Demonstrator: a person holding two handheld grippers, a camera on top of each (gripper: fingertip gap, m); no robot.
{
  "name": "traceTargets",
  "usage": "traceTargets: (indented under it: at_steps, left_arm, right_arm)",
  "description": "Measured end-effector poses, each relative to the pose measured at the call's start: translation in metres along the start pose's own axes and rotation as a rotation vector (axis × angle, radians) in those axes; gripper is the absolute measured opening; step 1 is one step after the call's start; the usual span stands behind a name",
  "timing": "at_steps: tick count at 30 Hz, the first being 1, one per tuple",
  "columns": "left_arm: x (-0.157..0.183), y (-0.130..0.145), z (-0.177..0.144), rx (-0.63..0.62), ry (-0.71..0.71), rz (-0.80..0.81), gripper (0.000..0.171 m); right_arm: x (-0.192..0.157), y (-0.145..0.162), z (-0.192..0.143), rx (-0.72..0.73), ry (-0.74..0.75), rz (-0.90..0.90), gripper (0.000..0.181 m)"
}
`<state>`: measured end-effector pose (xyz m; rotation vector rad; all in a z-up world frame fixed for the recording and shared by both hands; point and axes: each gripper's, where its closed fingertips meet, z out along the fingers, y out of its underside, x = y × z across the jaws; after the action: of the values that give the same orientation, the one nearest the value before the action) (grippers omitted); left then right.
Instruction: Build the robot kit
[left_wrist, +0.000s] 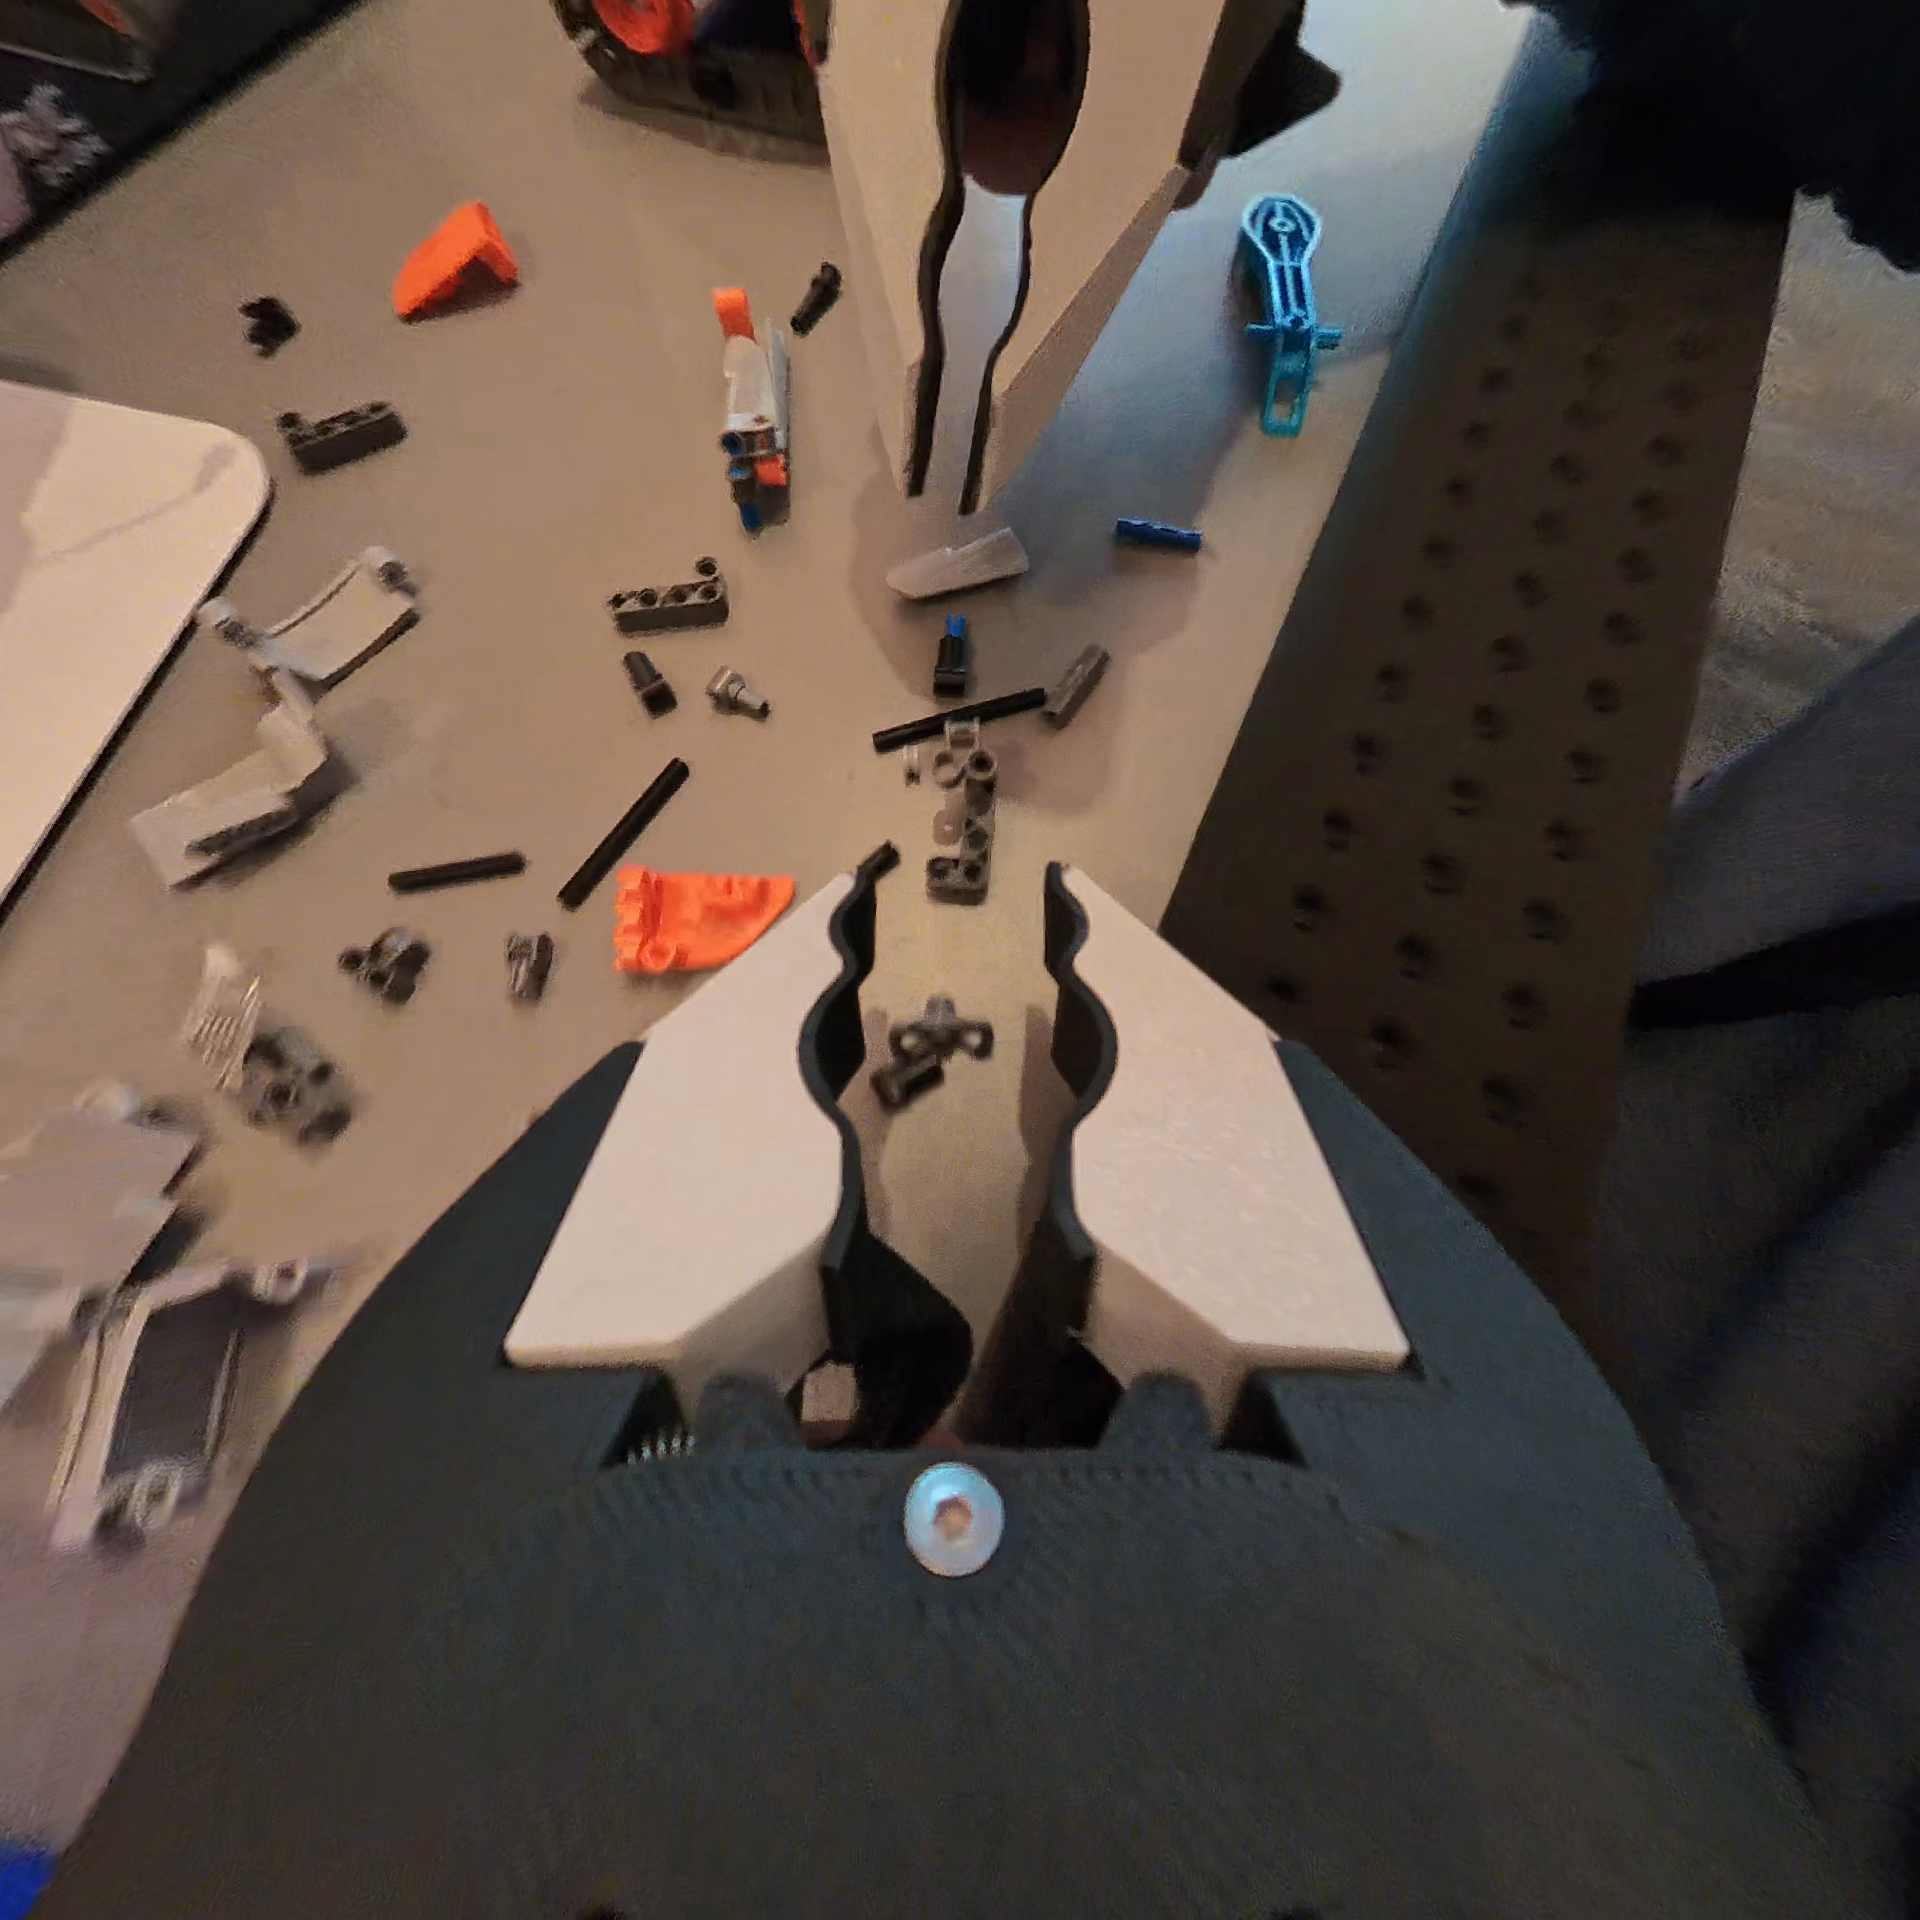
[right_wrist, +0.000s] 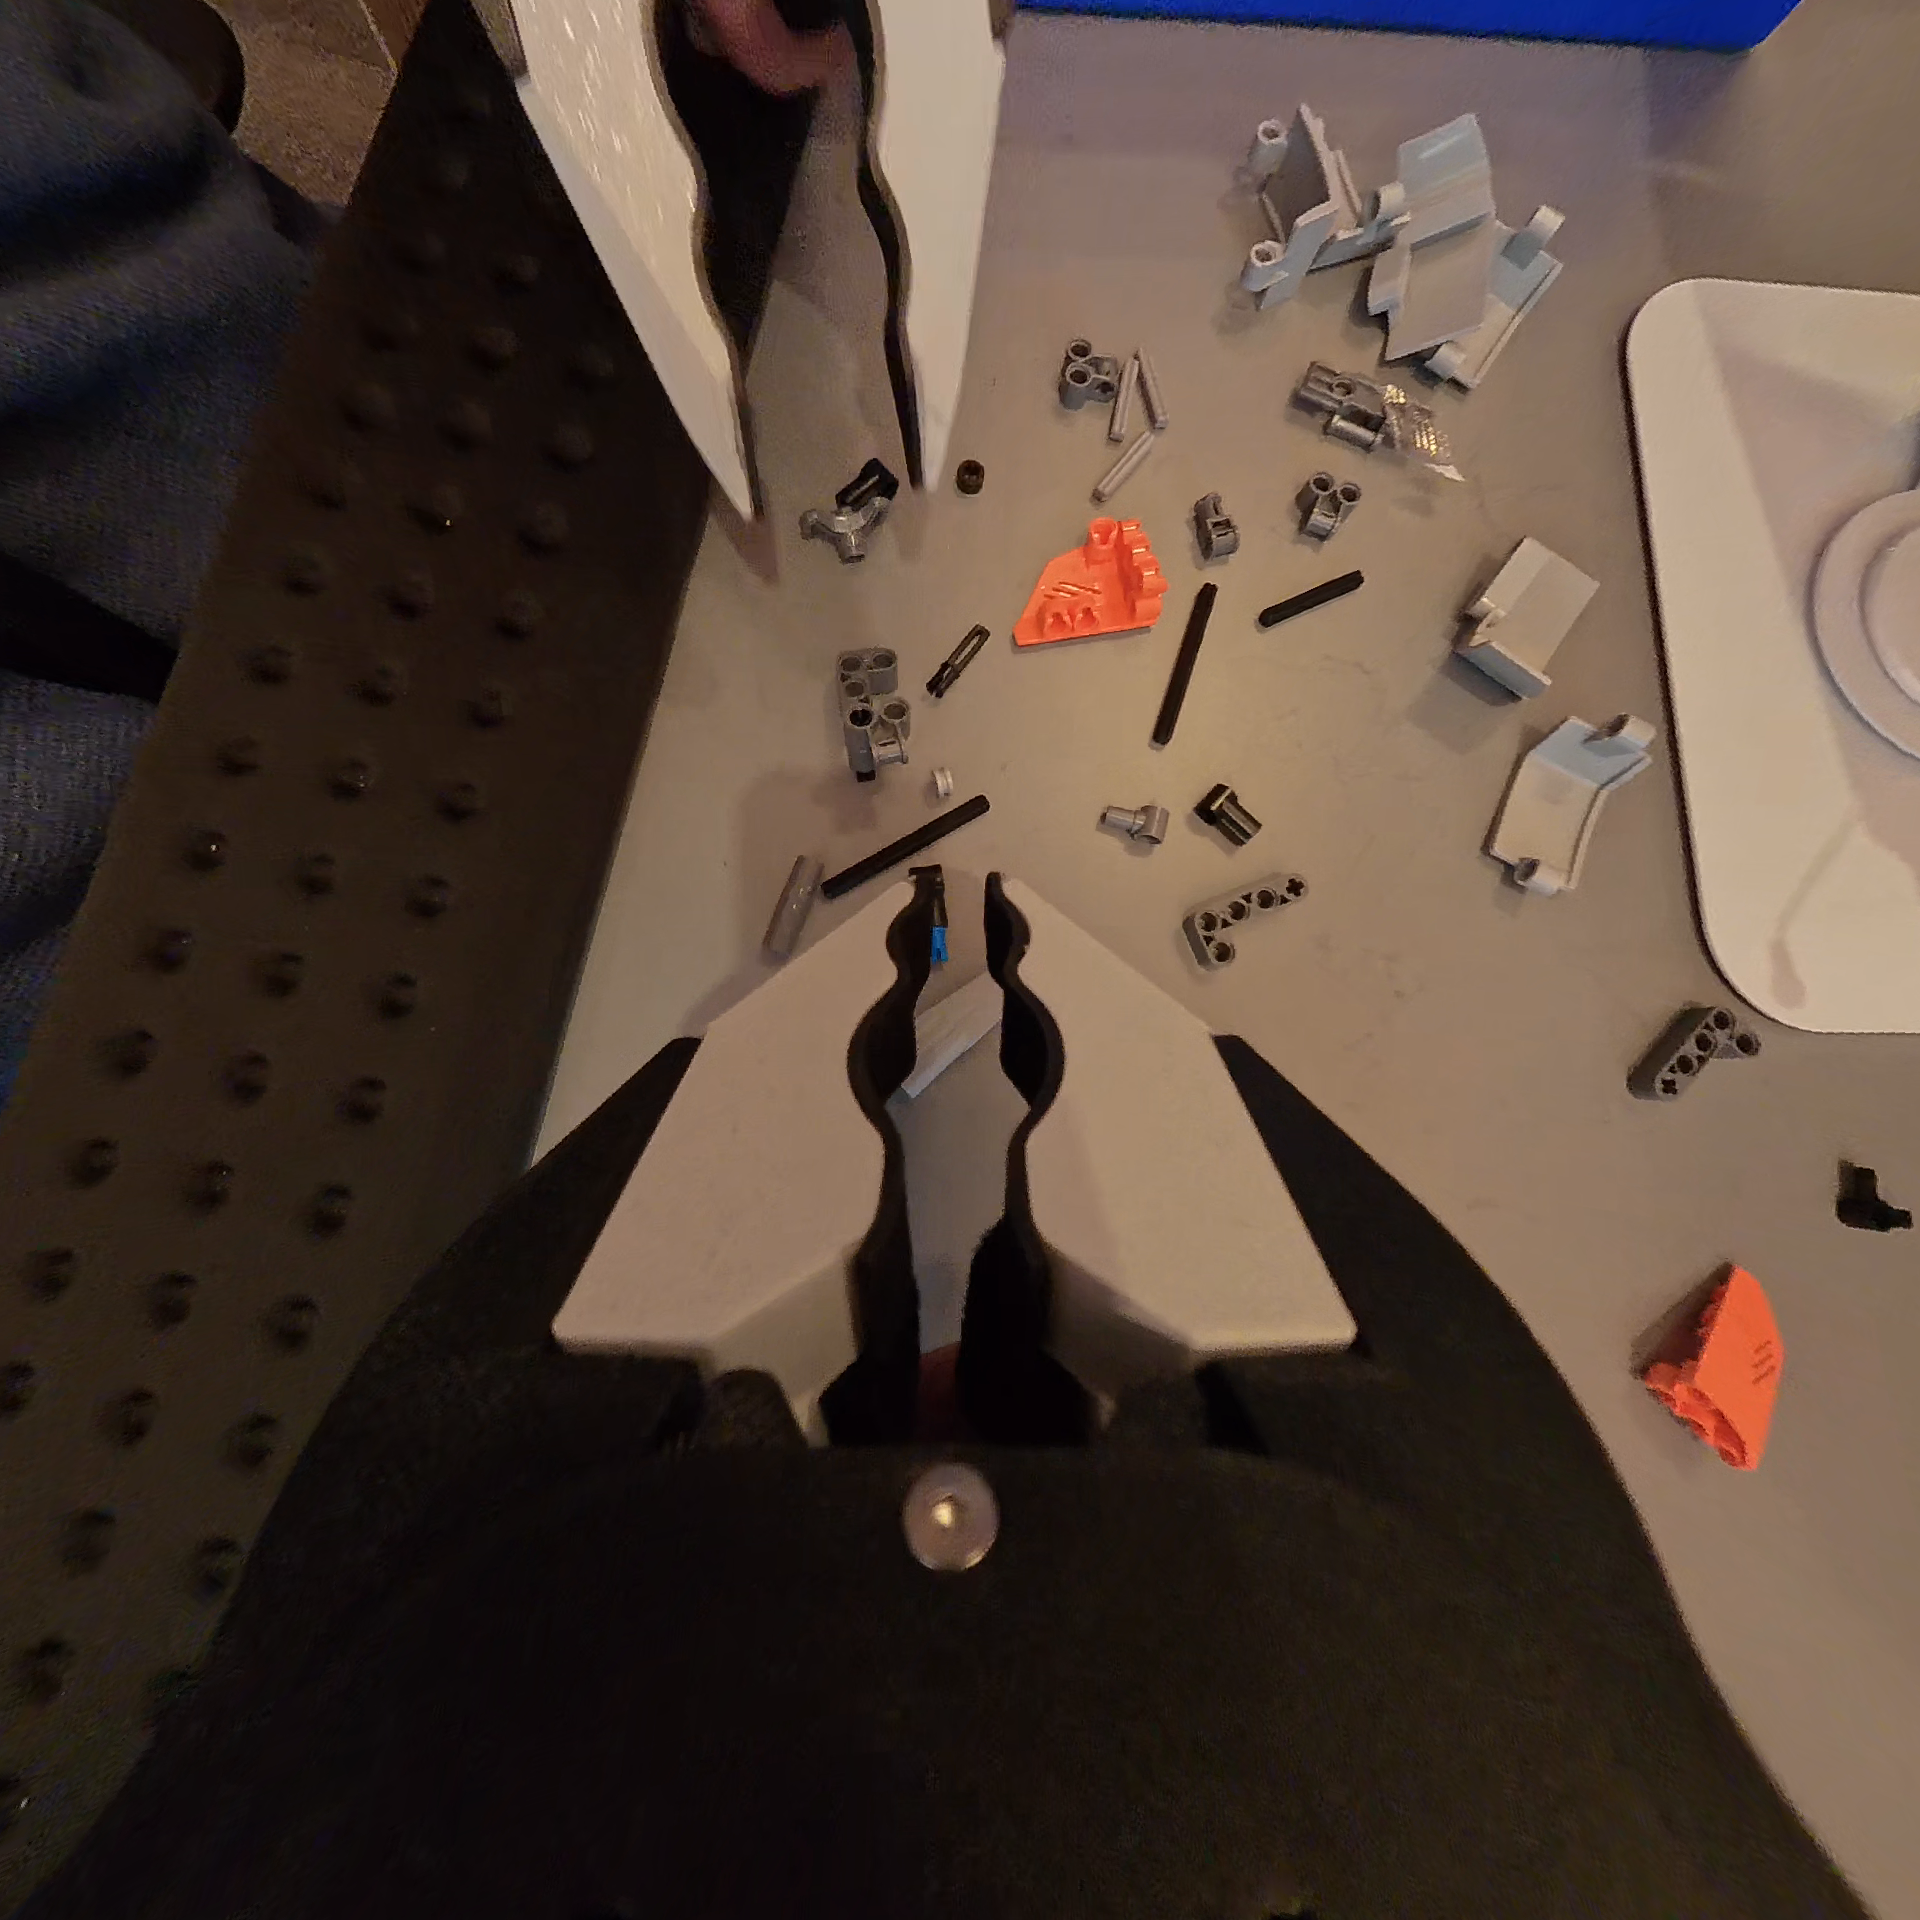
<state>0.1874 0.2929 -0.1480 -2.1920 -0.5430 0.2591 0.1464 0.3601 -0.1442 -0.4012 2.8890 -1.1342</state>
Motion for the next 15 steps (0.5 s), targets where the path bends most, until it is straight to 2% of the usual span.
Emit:
traceTargets:
  at_steps: [4, 6, 11, 15]
  left_arm:
    - [-0.013, 0.03, -0.032, -0.1, -0.164, 0.005, 0.027]
    - [-0.016, 0.04, -0.042, -0.119, -0.202, -0.006, 0.026]
    - [-0.019, 0.056, -0.05, -0.104, -0.228, -0.053, 0.022]
    - [-0.016, 0.057, -0.045, -0.069, -0.227, -0.018, 0.022]
  right_arm:
    - [0.001, -0.002, 0.003, 0.002, 0.003, -0.013, 0.008]
    - [0.0, -0.001, 0.006, -0.003, 0.0, -0.014, 0.008]
    - [-0.001, 0.001, 0.011, -0.013, 0.017, -0.025, 0.01]
    - [0.001, 0.001, 0.013, -0.001, 0.023, -0.022, 0.01]
